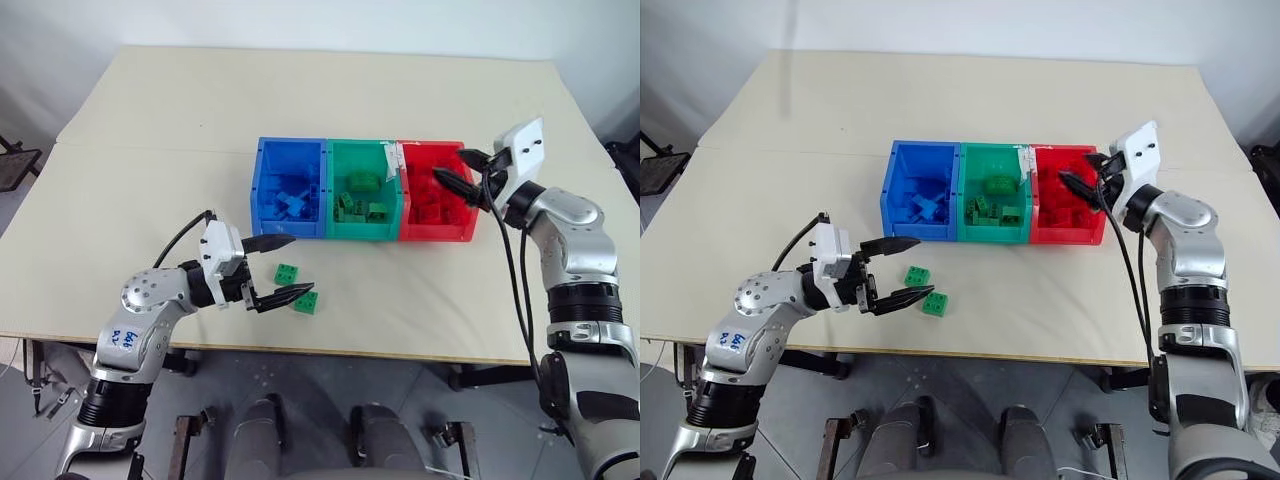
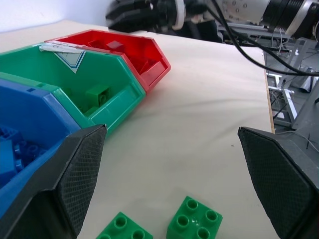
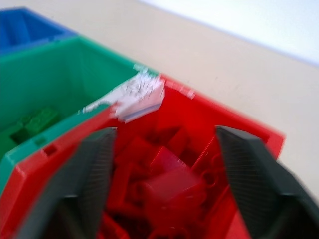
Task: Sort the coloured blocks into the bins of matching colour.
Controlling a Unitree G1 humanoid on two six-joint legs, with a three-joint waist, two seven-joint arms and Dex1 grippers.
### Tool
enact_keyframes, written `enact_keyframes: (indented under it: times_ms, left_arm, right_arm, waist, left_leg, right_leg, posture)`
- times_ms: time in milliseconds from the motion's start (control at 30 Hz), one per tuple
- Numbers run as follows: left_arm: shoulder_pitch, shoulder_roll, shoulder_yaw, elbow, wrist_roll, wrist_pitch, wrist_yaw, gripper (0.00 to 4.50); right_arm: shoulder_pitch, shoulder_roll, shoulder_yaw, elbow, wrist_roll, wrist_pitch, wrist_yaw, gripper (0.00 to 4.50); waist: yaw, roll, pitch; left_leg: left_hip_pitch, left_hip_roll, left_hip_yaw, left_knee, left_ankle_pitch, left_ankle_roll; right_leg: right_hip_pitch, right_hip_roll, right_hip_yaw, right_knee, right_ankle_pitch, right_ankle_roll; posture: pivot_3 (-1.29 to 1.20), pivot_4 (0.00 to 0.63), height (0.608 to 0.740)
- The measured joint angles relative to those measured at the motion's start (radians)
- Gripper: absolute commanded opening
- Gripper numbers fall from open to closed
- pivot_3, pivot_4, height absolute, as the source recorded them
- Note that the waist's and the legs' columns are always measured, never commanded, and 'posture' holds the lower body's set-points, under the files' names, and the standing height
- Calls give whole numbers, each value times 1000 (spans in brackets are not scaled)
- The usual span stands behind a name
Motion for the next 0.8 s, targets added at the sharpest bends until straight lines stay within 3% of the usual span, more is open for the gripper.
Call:
enact_keyframes:
  times_ms: [33, 200, 333, 533, 800]
  left_arm:
    - [-1, 0, -1, 0, 0, 0, 0, 4500]
    - [-1, 8, 6, 9, 2, -2, -7, 4500]
    - [41, 53, 38, 48, 4, -22, -31, 4500]
    - [114, 152, 72, 114, 20, -61, -94, 4500]
    - [181, 266, 182, 328, 61, -237, -184, 4500]
  right_arm:
    - [3, -1, 0, -3, 1, 0, 10, 4435]
    - [118, -43, -9, -134, 58, -20, 140, 4472]
    - [334, -102, -60, -360, 185, -44, 327, 4472]
    - [586, -161, -124, -541, 278, -59, 446, 4472]
    - [809, -210, -165, -590, 297, -158, 597, 4472]
  waist:
    - [0, 0, 0]
    - [4, 0, 0]
    - [8, 0, 0]
    - [3, 0, 0]
    - [1, 0, 0]
  left_leg:
    - [0, 0, 0, 0, 0, 0]
    - [0, 0, 0, 0, 0, 0]
    - [0, 0, 0, 0, -1, 0]
    - [2, 1, 0, 0, -3, 4]
    - [3, 1, 0, 0, -5, 6]
  right_leg:
    - [0, 0, 0, 0, 0, 0]
    - [0, 0, 0, 0, 0, 0]
    - [1, 1, 0, -1, 0, 0]
    - [2, 0, 0, -1, 0, 0]
    - [2, 0, -1, -2, -1, -1]
  posture:
    - [0, 150, 740]
    - [0, 150, 740]
    - [0, 150, 740]
    - [0, 150, 740]
    - [0, 150, 740]
